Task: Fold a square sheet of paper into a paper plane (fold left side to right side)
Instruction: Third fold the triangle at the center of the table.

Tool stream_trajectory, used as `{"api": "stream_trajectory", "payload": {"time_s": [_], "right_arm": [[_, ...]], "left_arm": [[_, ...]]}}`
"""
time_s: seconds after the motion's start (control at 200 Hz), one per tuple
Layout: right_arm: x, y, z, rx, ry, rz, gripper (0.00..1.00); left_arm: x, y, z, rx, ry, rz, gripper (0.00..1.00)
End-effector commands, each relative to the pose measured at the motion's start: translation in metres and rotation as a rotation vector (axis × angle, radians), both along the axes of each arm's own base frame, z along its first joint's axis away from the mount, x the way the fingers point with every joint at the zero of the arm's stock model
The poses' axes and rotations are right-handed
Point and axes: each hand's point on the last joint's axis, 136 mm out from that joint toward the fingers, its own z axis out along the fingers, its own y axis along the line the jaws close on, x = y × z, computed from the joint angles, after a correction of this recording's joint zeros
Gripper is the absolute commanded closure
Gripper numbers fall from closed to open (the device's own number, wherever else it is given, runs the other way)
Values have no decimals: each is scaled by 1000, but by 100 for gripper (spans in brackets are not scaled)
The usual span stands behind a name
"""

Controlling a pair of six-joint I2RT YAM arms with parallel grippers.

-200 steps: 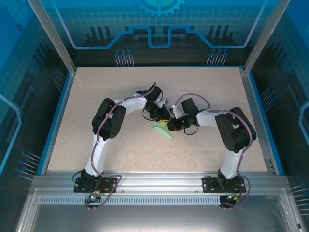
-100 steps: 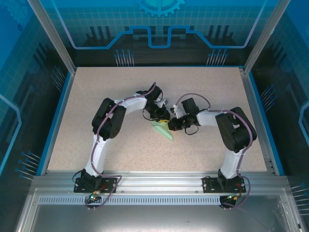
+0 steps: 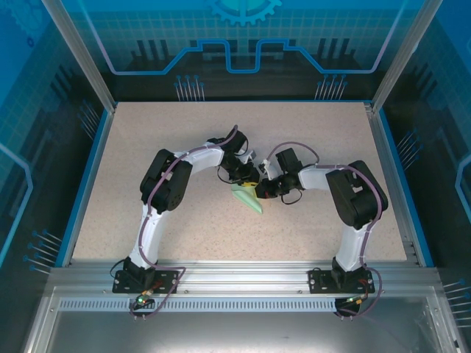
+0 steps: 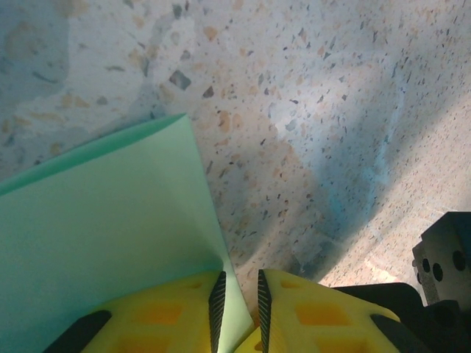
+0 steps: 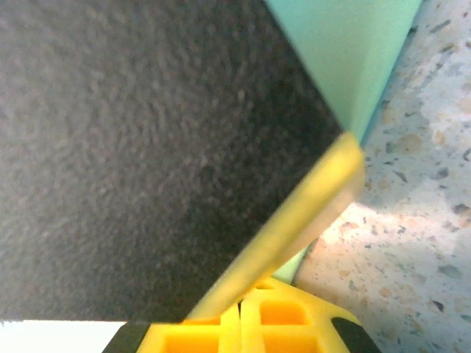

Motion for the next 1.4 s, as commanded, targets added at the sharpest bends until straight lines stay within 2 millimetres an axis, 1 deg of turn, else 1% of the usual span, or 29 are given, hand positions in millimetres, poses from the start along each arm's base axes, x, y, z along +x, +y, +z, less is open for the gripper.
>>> {"api": "stream_trajectory", "payload": {"time_s": [0.0,0.175,0.27,0.385,0.445,0.49,0.545,0.57,0.685,0.82,0.845,0.96,1.045,1.166,1.281,1.396], "right_arm": [[-6,-12,-20,-57,74,-21,100],[-11,-15,-30,-84,110,-20,100],[-11,-16,-30,-88,112,-21,100],[-11,-16,-30,-89,111,-18,100],[-11,-16,-30,-89,111,-18,100],[-11,-16,-30,-87,110,-17,100],[-11,-15,-30,-84,110,-15,100],[-11,-15,-30,-84,109,-15,100],[-11,-15,-29,-82,108,-12,100],[-11,-14,-29,-80,108,-10,100],[-11,-14,-29,-80,108,-9,100],[-11,-14,-29,-81,109,-6,100],[-11,-15,-29,-85,111,-7,100],[-11,-15,-29,-86,110,-5,100],[-11,-15,-29,-87,109,-3,100],[-12,-15,-30,-89,112,-2,100]], "left_arm": [[-16,13,-24,97,70,10,73],[1,14,7,64,35,33,67],[11,18,23,45,24,51,63],[22,28,38,31,14,83,57],[27,35,46,20,7,100,51],[30,39,52,14,-2,111,50],[31,44,59,10,-10,121,50],[30,45,62,8,-13,124,51],[15,44,75,-50,-15,123,60],[-12,47,73,-96,4,143,69],[-15,45,75,-108,1,142,70],[-36,34,71,-161,37,126,71],[-42,26,69,-163,40,113,72],[-47,22,53,-130,60,108,72],[-49,25,34,-85,86,118,72],[-51,29,24,-51,94,120,73]]}}
